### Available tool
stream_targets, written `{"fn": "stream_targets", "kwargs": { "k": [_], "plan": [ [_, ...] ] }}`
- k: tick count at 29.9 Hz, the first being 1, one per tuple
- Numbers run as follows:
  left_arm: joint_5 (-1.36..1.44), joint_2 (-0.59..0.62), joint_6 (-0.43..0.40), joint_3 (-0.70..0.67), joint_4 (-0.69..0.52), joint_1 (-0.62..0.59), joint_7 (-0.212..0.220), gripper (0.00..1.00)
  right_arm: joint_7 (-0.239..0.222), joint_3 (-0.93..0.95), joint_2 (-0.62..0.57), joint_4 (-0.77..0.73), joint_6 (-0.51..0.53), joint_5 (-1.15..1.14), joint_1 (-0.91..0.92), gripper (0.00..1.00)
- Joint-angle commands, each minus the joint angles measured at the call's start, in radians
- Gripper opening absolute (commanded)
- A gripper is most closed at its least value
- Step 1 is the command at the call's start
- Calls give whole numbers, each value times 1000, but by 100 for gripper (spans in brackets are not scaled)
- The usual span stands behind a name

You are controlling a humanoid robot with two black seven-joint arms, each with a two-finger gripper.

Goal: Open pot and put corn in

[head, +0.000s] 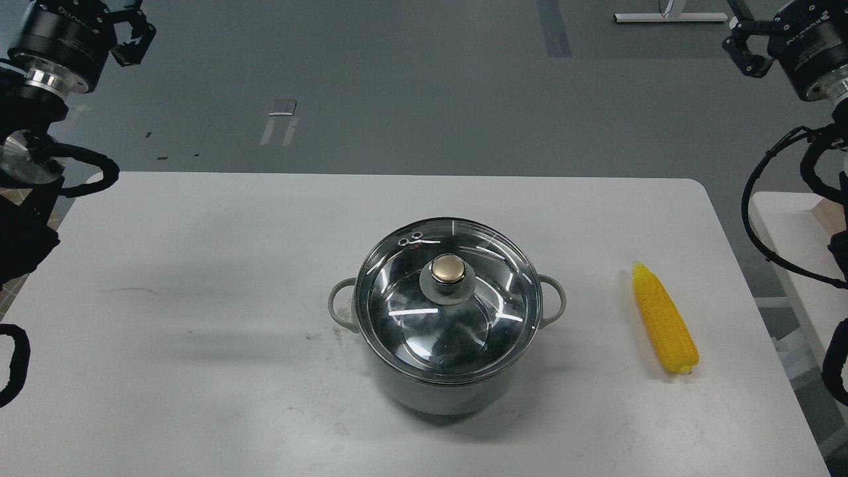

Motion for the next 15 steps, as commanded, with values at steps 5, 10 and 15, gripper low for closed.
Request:
{"fn": "stream_targets", "kwargs": {
  "k": [5, 10, 15],
  "plan": [
    [15, -4, 0, 17, -85, 20, 5, 98, 11, 3, -1, 0, 0, 0, -7, 100],
    [172, 60, 0, 98, -249, 32, 8, 97, 12, 8, -22, 2, 3, 0, -14, 100],
    [497, 180, 0, 103, -578, 43, 5, 97, 12, 11, -33, 2, 5, 0, -16, 100]
  ]
}}
